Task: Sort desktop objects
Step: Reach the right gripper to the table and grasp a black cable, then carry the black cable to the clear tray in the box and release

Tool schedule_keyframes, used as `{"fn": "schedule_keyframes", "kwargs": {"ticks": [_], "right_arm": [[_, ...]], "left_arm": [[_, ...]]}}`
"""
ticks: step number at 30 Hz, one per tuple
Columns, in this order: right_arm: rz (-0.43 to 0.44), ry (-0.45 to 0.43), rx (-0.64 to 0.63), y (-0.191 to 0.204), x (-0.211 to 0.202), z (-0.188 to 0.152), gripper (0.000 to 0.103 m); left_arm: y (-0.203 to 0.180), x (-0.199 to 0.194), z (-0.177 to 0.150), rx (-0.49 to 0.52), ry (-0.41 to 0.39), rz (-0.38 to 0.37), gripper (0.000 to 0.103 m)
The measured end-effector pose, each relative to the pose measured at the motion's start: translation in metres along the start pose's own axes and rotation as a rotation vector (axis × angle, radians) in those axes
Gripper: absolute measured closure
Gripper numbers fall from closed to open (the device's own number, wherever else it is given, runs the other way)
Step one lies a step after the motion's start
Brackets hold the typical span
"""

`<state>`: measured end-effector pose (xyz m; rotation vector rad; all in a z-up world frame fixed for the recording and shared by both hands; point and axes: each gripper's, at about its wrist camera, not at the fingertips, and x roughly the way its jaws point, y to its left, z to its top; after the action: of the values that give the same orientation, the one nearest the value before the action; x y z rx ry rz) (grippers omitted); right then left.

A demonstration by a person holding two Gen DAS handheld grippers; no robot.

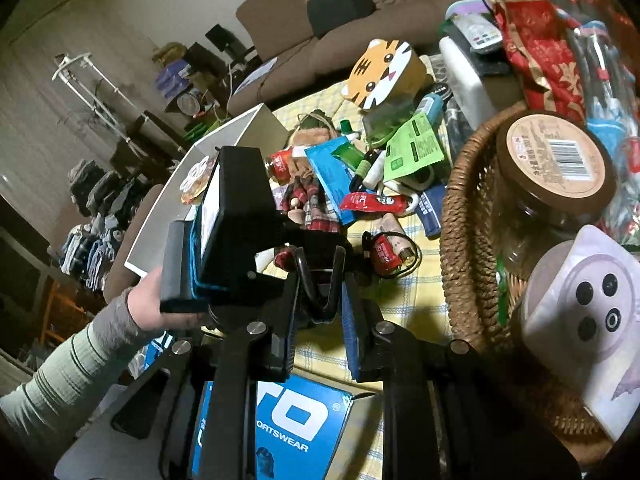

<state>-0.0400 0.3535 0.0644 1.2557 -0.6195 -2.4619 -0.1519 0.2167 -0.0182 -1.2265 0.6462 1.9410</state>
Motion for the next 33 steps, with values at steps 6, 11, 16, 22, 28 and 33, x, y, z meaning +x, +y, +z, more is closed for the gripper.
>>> {"fn": "schedule_keyframes", "kwargs": {"ticks": [6,11,16,22,28,33], "right_arm": [[-0.007,0.002,0.004,-0.001,0.0,-0.001,0.085],[-0.017,0.02,0.0,-0.002,0.007,-0.003,0.085],[-0.027,0.027,-0.001,-0.002,0.011,-0.003,0.085],[-0.027,0.02,-0.017,0.007,0.013,-0.002,0.085],[-0.012,0.002,-0.048,0.027,0.011,-0.002,0.085],[-0.001,-0.013,-0.086,0.066,0.011,0.002,0.084]], "left_arm": [[-0.007,0.016,-0.005,0.023,0.042,-0.016,0.057],[-0.003,0.015,-0.007,-0.021,0.03,-0.054,0.084],[0.001,0.002,-0.014,-0.061,-0.007,-0.056,0.084],[0.001,-0.049,-0.028,-0.136,-0.114,-0.11,0.084],[0.012,-0.116,-0.058,-0.285,-0.227,-0.213,0.084],[0.05,-0.186,-0.099,-0.397,-0.304,-0.215,0.084]]}}
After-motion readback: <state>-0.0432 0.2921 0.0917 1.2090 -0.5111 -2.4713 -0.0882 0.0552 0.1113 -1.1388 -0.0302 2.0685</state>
